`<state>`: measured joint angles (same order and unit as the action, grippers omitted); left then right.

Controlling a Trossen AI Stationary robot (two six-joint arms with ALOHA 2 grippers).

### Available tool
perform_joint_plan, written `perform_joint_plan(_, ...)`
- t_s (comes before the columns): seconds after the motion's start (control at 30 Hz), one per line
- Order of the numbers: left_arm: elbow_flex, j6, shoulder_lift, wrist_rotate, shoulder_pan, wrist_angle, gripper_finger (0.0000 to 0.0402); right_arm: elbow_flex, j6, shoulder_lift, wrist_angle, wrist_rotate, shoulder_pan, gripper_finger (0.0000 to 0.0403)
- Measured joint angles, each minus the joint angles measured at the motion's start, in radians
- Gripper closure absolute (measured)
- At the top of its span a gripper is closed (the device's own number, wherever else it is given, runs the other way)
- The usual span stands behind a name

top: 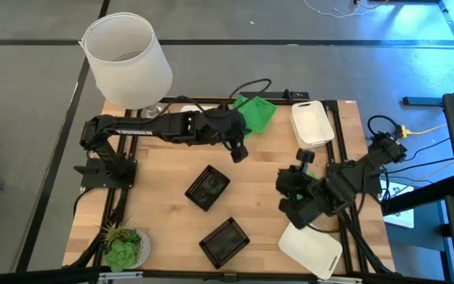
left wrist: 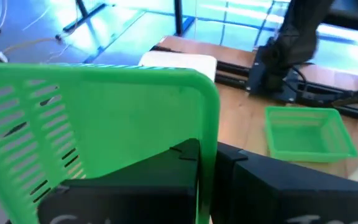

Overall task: Stack baskets by color
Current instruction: Stack the bottom left green bin on the top green bin

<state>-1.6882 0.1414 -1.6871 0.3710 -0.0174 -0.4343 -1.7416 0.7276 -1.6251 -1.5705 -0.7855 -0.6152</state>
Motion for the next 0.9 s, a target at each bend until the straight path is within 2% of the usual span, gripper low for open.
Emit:
perform_joint_plan(0.1,0.000,-0.028,0.017,-0.032,0.025,-0.020,0.0401,0.000,-0.008,0.011,0.000,-0.005,0.063,0.0360)
perform_joint_plan(0.23,-0.001,-0.047,0.057,-0.008,0.074,-0.072,0.0401,0.000,-0.061,0.024,-0.001,-0.003,0.172,0.0360)
perform_joint_plan(0.33,-0.003,-0.048,0.087,0.051,0.119,-0.111,0.0401,0.000,-0.109,0.031,-0.001,0.016,0.262,0.0360)
perform_joint_plan(0.5,0.000,-0.013,0.133,0.223,0.203,-0.246,0.0401,0.001,-0.157,0.034,0.000,0.052,0.420,0.0360)
perform_joint_plan(0.67,0.001,0.067,0.163,0.356,0.293,-0.344,0.0401,0.075,-0.239,0.037,0.020,0.118,0.530,0.0360)
perform_joint_plan(0.83,0.000,0.113,0.162,0.448,0.359,-0.367,0.0401,0.213,-0.369,0.043,0.180,0.170,0.643,0.0360)
perform_joint_plan(0.9,0.000,0.121,0.165,0.461,0.374,-0.376,0.0401,0.262,-0.431,0.045,0.302,0.203,0.686,0.0360)
